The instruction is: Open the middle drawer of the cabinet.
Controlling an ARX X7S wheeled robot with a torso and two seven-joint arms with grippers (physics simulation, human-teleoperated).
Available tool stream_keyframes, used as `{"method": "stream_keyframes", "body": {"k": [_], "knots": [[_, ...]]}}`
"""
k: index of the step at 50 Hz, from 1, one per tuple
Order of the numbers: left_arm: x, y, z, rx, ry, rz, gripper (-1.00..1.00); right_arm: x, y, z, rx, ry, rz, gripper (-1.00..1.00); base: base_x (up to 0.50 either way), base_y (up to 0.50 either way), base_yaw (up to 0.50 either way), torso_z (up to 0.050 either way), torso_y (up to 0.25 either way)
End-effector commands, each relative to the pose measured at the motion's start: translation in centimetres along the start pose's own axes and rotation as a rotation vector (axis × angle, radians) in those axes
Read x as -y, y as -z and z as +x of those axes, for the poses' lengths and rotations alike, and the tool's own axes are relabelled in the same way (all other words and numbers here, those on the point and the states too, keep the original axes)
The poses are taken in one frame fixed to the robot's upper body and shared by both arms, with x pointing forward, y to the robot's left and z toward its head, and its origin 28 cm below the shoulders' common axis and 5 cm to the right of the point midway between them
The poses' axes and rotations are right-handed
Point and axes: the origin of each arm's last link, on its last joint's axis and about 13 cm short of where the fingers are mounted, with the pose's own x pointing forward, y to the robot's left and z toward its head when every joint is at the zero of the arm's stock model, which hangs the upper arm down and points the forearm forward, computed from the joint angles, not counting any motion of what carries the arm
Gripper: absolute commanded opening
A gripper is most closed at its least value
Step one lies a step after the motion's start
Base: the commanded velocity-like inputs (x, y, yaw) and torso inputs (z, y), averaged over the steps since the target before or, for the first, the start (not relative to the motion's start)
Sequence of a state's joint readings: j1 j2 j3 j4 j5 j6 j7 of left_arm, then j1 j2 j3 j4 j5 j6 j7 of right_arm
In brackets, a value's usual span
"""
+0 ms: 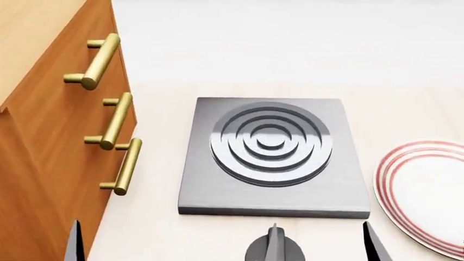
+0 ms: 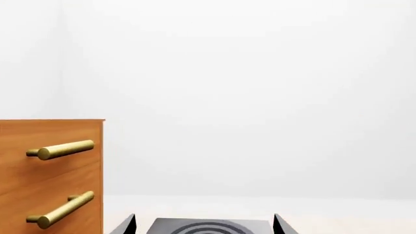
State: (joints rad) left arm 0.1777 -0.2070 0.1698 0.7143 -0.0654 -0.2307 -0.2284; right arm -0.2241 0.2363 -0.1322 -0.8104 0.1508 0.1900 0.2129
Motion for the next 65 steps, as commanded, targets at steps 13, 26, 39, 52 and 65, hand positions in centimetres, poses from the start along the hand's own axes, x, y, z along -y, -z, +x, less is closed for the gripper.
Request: {"method": "stream_keyframes", "body": {"k": [13, 26, 39, 52, 65], "knots": [[0.03, -0.02, -0.13, 0.000, 0.004, 0.003, 1.00, -0.03, -0.01, -0.22, 0.010, 0.010, -0.014, 1.00, 0.42, 0.00, 0.00, 0.000, 0.000], [0.03, -0.18, -0.24, -0.020, -0.016, -0.015, 1.00, -0.05, 0.02, -0.25, 0.000, -0.003, -0.009, 1.00, 0.00, -0.02, 0.00, 0.000, 0.000], [-0.15, 0.04, 0.20, -0.008, 0.003, 0.003, 1.00, -0.06, -0.04, -0.27, 0.012, -0.001, -0.017, 1.00, 0.00, -0.19, 0.00, 0.000, 0.000], [-0.05, 0.09, 0.09, -0.004, 0.007, 0.008, 1.00, -0.09, 0.00, -0.21, -0.001, -0.011, -0.007, 1.00, 0.00, -0.21, 0.00, 0.000, 0.000], [0.05, 0.13, -0.02, -0.004, 0.009, 0.010, 1.00, -0.13, 0.07, -0.28, 0.006, -0.009, -0.019, 1.00, 0.00, -0.08, 0.00, 0.000, 0.000]]}}
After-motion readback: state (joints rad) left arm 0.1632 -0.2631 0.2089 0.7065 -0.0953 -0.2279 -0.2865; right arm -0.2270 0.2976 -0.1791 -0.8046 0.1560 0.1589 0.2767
